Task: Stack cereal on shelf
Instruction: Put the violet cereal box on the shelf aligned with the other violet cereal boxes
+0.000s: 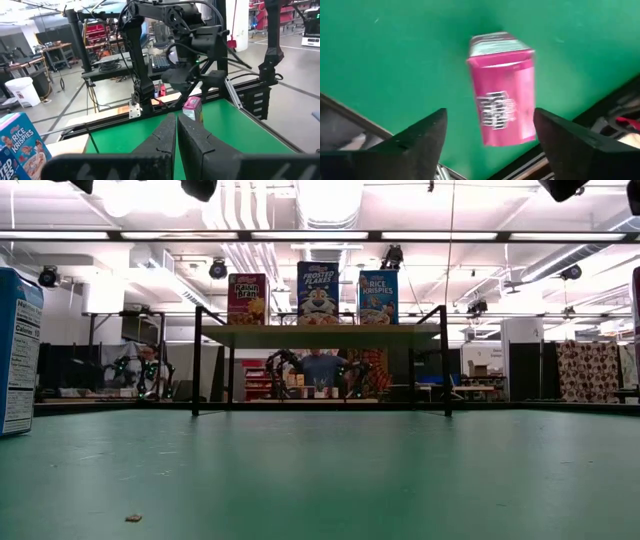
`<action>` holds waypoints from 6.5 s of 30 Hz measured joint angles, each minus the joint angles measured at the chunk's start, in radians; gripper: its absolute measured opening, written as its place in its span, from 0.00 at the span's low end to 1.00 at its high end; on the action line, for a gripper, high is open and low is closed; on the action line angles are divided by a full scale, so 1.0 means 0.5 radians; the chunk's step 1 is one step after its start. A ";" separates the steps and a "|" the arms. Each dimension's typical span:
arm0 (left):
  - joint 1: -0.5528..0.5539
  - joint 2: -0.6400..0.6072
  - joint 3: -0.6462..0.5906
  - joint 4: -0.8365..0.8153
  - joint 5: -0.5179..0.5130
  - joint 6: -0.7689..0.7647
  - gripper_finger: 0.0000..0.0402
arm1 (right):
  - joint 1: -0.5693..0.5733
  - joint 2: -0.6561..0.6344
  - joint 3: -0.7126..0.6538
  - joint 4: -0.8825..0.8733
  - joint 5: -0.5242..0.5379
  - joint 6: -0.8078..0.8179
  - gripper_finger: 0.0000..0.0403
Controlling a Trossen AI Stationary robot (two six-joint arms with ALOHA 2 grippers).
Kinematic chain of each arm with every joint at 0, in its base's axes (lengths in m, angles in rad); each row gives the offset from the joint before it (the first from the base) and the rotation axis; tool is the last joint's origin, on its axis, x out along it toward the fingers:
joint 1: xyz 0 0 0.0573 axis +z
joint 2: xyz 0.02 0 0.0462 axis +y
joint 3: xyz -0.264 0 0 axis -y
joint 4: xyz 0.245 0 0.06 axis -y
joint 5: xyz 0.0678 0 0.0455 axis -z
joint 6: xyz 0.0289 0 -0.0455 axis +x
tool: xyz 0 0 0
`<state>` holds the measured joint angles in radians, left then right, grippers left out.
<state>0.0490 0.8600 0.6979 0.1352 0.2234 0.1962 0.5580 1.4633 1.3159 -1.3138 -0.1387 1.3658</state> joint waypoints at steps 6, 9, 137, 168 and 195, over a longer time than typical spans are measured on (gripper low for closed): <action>0.000 -0.001 0.000 0.010 0.000 0.018 0.00 | 0.038 0.083 -0.001 0.029 0.021 -0.059 0.76; 0.000 -0.001 0.000 0.010 0.001 0.036 0.00 | 0.036 0.118 -0.002 -0.004 0.048 -0.090 0.74; 0.003 -0.423 0.002 -0.342 -0.713 0.431 0.00 | -1.374 0.948 1.803 1.090 0.838 -3.473 0.37; 0.003 -0.387 0.001 -0.377 -0.799 0.475 0.00 | -1.471 1.258 2.067 0.968 0.838 -3.573 0.48; 0.003 -0.350 0.000 -0.375 -0.799 0.474 0.00 | -1.497 1.292 2.078 1.023 0.855 -3.682 0.51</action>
<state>0.0504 0.6849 0.6979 -0.0525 -0.1762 0.4334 -0.1905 2.1094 2.3550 -0.8024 0.2890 -0.4753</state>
